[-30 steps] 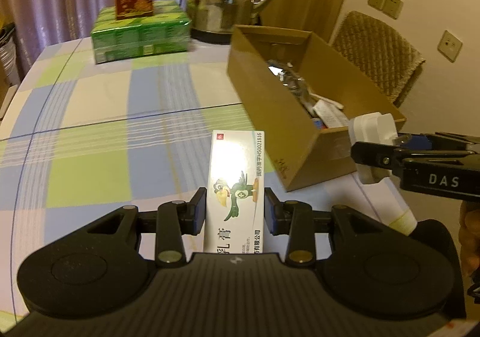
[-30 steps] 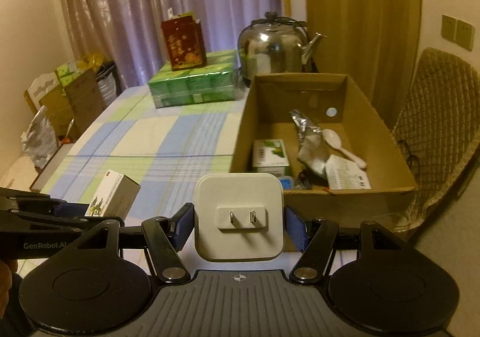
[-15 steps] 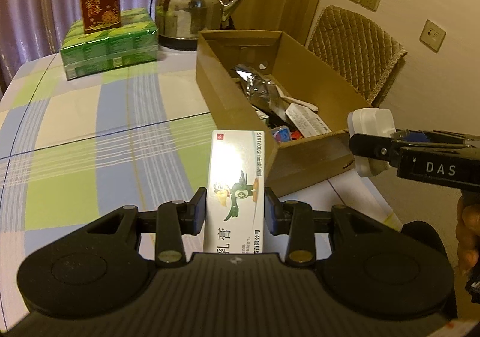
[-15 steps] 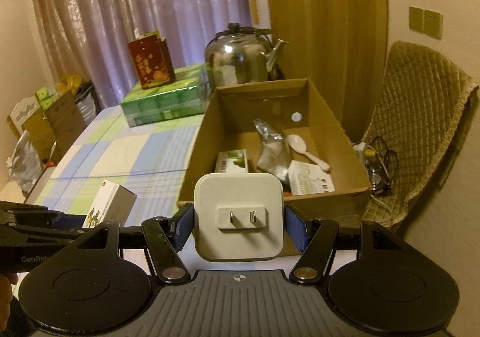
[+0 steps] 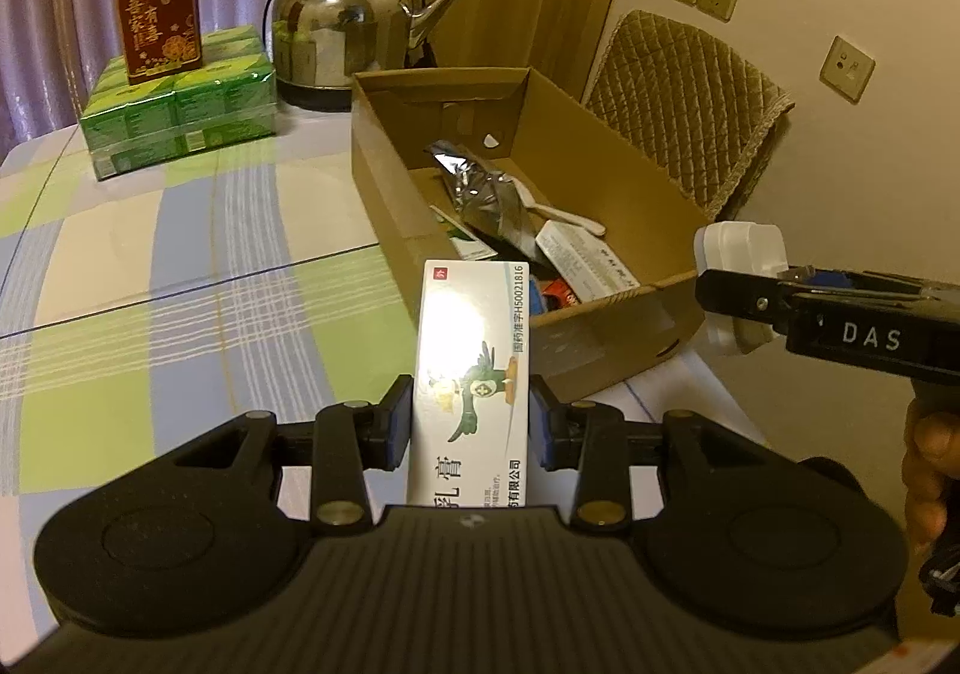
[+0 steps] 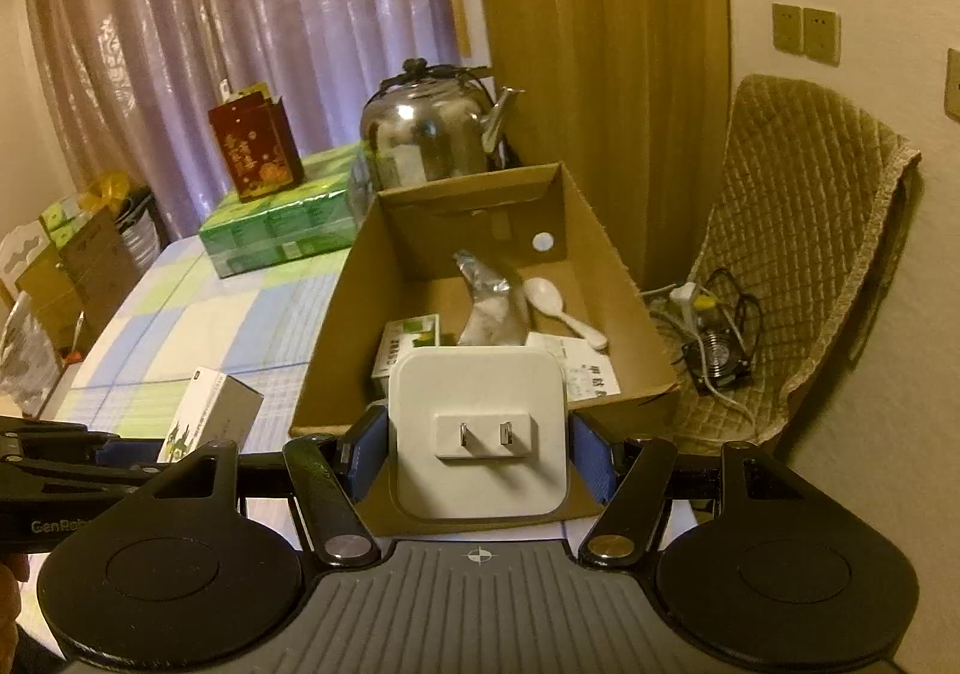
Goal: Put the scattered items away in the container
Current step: 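Carry the medicine box and plug adapter over the cardboard box with both tools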
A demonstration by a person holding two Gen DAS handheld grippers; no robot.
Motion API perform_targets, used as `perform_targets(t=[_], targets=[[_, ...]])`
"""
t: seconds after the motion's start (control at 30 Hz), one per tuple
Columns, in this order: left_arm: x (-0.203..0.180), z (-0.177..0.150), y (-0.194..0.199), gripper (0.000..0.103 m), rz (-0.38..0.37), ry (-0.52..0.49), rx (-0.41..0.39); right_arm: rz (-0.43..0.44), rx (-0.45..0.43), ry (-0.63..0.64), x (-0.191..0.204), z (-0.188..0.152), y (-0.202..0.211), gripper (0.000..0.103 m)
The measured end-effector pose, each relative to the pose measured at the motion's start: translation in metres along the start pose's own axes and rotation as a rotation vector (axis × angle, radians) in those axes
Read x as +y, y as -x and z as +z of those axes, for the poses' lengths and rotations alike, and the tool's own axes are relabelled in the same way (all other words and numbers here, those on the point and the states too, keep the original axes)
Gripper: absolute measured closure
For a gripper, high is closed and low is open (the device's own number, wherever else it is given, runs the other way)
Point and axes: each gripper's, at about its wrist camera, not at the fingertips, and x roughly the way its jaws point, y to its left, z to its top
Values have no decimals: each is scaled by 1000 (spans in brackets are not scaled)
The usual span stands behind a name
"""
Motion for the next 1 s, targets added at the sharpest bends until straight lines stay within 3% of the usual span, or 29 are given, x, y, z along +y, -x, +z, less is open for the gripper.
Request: perform_targets(t=[1.0], targets=[[-37,59,-39,70,-80,78,-59,-48,-57,-44,-37,37,-18,41]])
